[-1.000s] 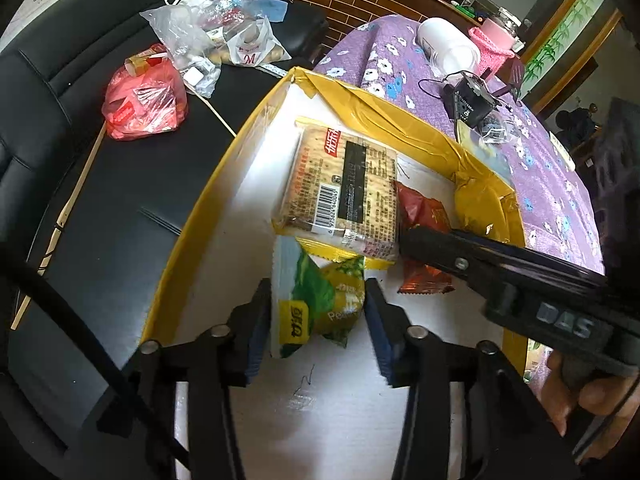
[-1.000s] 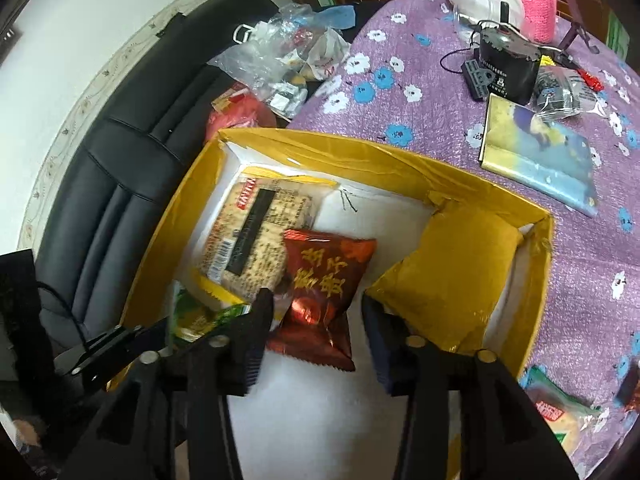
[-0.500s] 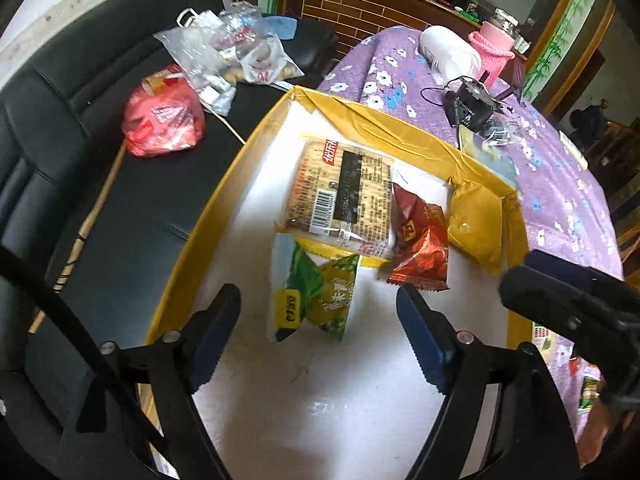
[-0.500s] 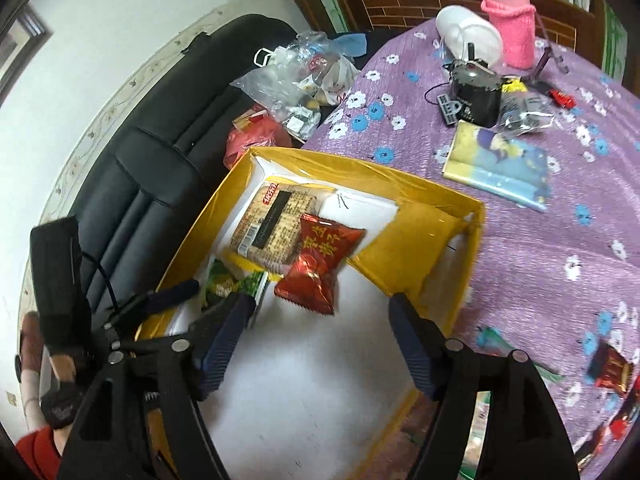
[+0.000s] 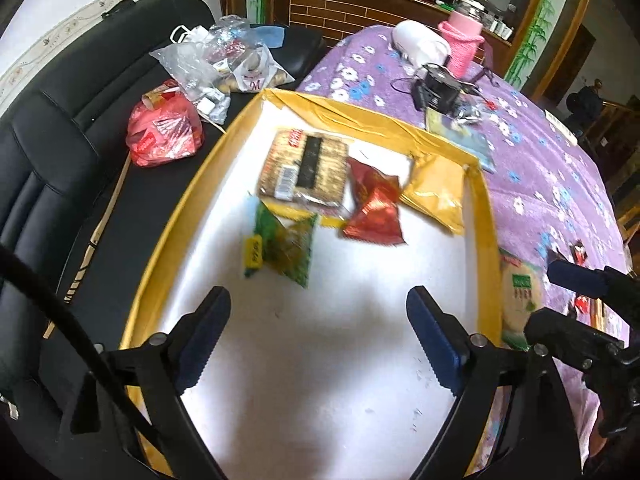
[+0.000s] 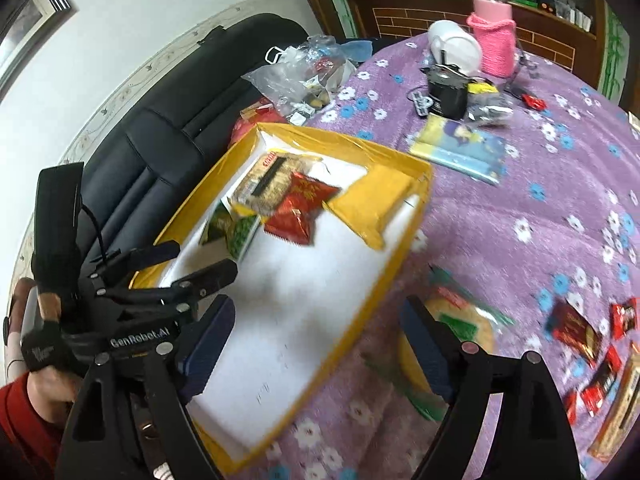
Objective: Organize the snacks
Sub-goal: 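Move both tools away from the tray back toward the table snacks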
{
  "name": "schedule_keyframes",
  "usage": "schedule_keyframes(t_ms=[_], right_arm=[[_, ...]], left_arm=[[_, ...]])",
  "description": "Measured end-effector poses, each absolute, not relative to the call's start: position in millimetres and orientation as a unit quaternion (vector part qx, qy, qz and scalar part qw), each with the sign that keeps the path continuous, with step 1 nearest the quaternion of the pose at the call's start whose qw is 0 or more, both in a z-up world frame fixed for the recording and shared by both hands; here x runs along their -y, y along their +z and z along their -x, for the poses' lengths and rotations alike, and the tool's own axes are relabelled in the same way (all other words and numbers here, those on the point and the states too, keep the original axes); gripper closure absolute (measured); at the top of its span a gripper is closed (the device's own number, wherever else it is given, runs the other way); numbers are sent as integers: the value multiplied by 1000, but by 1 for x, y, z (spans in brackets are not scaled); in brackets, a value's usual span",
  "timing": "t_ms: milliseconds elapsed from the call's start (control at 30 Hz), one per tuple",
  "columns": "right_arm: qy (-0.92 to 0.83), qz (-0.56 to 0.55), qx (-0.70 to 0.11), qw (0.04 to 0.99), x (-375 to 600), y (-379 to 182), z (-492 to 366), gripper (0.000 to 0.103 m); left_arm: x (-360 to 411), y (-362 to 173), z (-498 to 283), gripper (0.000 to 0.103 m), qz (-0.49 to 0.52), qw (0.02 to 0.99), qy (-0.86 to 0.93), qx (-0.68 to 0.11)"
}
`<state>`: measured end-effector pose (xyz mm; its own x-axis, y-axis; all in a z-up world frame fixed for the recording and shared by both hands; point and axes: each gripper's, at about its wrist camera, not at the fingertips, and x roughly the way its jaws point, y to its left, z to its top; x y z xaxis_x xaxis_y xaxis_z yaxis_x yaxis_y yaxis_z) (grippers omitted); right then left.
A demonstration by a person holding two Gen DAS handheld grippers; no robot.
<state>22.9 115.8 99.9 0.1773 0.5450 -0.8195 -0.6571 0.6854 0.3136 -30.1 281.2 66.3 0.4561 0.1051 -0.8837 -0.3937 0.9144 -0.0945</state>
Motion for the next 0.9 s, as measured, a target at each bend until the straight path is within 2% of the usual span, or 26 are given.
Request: schedule_keyframes(t_ms=[133, 267, 900], right_arm=[[387, 52, -505, 770, -88, 100, -16, 17], [367, 56, -503, 781, -54, 94, -9, 11], [241, -43, -542, 804, 94, 71, 5, 6]], left_arm=[[-268, 66, 37, 10, 152, 839, 143, -502], [-253, 67, 43, 6, 161, 839, 129, -504], [-172, 85, 23, 5, 133, 855, 55, -498]])
